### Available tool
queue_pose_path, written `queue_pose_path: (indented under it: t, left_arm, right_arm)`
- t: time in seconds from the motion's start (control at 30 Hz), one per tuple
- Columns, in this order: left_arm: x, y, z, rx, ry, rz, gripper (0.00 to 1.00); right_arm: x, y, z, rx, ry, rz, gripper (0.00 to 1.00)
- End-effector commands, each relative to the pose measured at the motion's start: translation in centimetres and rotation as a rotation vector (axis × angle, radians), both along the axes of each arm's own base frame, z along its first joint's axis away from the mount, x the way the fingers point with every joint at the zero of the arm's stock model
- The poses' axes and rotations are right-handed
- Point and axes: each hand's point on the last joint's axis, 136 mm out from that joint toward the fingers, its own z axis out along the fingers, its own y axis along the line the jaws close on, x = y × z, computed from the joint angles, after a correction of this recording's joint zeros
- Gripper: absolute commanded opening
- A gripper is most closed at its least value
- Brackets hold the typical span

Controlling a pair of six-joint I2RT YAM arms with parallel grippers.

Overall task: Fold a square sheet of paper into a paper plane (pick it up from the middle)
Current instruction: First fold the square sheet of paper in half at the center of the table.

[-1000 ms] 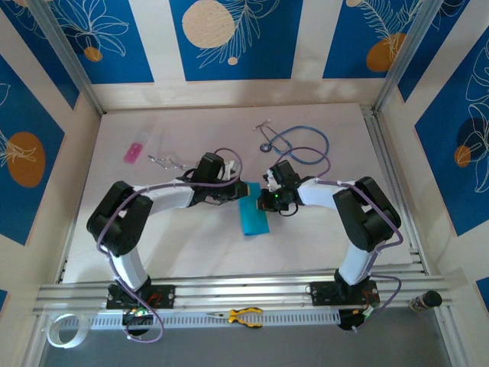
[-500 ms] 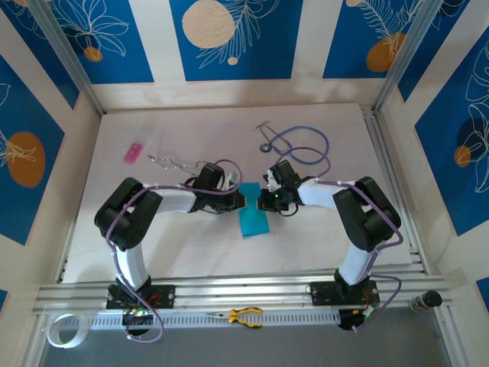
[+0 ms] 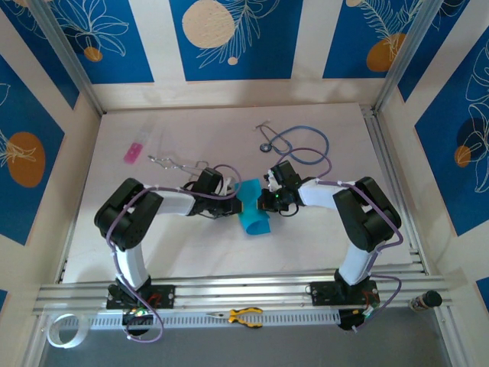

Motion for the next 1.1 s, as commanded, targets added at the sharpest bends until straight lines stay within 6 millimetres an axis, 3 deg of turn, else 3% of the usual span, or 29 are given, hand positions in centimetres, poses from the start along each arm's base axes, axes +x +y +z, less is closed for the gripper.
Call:
queue_pose_path:
  t: [0.0, 0.13, 0.27, 0.5, 0.7, 0.8, 0.93, 1.07]
  left_arm:
    - [-0.2, -0.6, 2.6, -0.039, 0.029, 0.015, 0.00]
    - [-0.5, -1.6, 4.2, -0.086, 0.067, 0.018, 0.00]
    - [-1.5, -2.3, 3.7, -0.110, 0.113, 0.005, 0.00]
    - [-3.1, -1.7, 0.7, -0.070, 0.179, -0.001, 0.00]
    - [-5.1, 0.9, -2.9, 0.069, 0.210, -0.015, 0.00]
    - [-5.9, 1.6, -3.7, 0.098, 0.216, -0.026, 0.00]
    - [-5.3, 1.0, -1.9, 0.062, 0.184, -0.027, 0.00]
    - [-3.7, -0.6, 1.7, -0.007, 0.134, -0.032, 0.00]
  right_arm:
    - [-3.7, -3.7, -4.7, -0.179, 0.158, -0.037, 0.00]
    - [-3.7, -3.8, -4.6, -0.182, 0.156, -0.040, 0.00]
    - [-3.6, -3.6, -4.5, -0.175, 0.155, -0.042, 0.00]
    - [-3.8, -3.8, -4.5, -0.181, 0.157, -0.043, 0.00]
    - [-4.0, -4.0, -4.8, -0.183, 0.164, -0.050, 0.00]
    - [-4.2, -4.1, -4.9, -0.189, 0.170, -0.052, 0.00]
    - [-4.2, -4.1, -4.8, -0.191, 0.168, -0.052, 0.00]
    - [-4.2, -4.2, -4.7, -0.191, 0.165, -0.054, 0.00]
